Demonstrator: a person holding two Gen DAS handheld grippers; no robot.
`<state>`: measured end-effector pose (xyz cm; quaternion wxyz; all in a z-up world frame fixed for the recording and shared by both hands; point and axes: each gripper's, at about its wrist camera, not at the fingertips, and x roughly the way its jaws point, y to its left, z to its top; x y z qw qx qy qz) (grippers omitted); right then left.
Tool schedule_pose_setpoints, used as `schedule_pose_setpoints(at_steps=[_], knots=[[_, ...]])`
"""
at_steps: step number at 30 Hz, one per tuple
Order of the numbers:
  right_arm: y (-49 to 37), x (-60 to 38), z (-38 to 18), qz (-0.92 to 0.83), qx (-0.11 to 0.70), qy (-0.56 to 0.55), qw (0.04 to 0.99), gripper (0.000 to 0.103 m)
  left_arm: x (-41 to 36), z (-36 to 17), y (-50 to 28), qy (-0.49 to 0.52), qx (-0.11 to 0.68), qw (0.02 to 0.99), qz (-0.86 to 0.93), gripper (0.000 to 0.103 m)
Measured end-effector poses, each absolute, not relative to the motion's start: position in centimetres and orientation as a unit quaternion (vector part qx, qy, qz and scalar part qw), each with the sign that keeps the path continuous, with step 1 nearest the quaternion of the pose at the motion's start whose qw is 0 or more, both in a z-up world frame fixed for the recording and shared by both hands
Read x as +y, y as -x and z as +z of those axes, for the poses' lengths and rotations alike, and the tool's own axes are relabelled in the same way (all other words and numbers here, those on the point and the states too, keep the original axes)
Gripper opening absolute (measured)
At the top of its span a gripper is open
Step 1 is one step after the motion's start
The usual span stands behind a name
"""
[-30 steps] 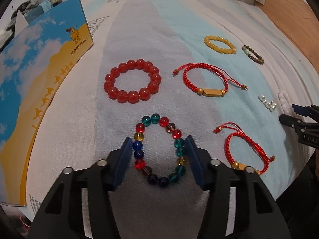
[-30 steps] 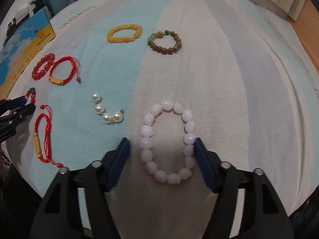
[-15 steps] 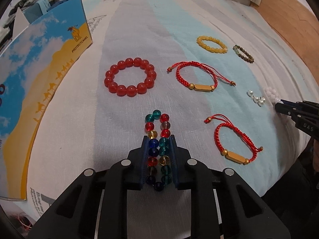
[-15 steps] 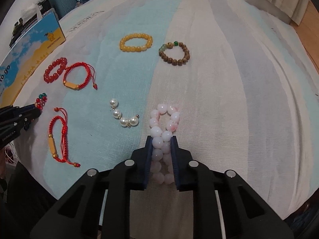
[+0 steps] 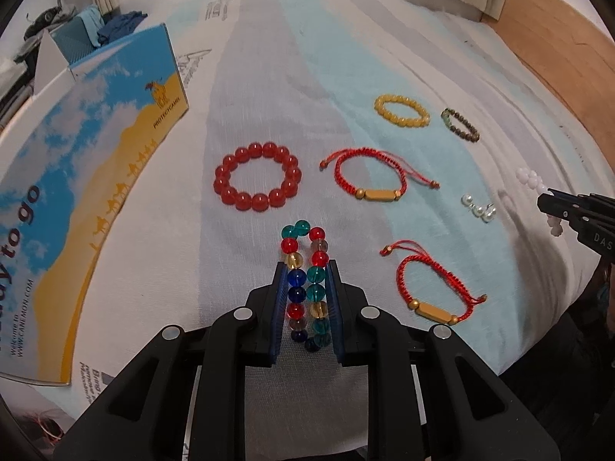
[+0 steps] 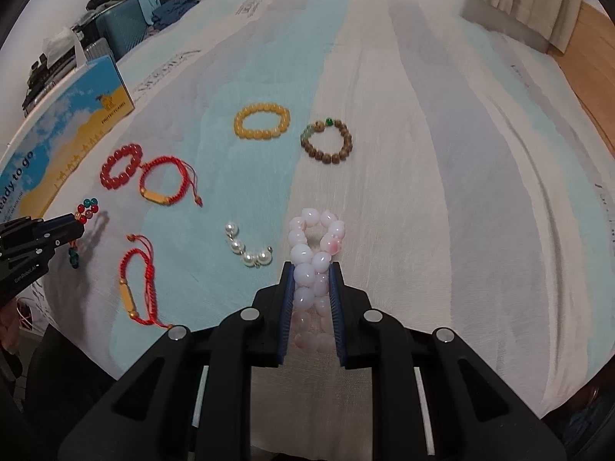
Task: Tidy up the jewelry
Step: 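Carry both held bracelets up and over into the open white box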
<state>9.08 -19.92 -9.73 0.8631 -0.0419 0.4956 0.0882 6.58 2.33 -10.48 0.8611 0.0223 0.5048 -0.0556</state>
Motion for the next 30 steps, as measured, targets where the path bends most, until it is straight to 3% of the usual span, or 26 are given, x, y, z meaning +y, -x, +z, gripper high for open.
schedule_pose_setpoints(at_steps=[30], knots=[[-8.6, -13.4, -0.9, 0.104, 0.425, 0.041, 0.898, 0.017, 4.9, -0.9, -4.6, -0.003, 0.430, 0.903, -0.015, 0.019]])
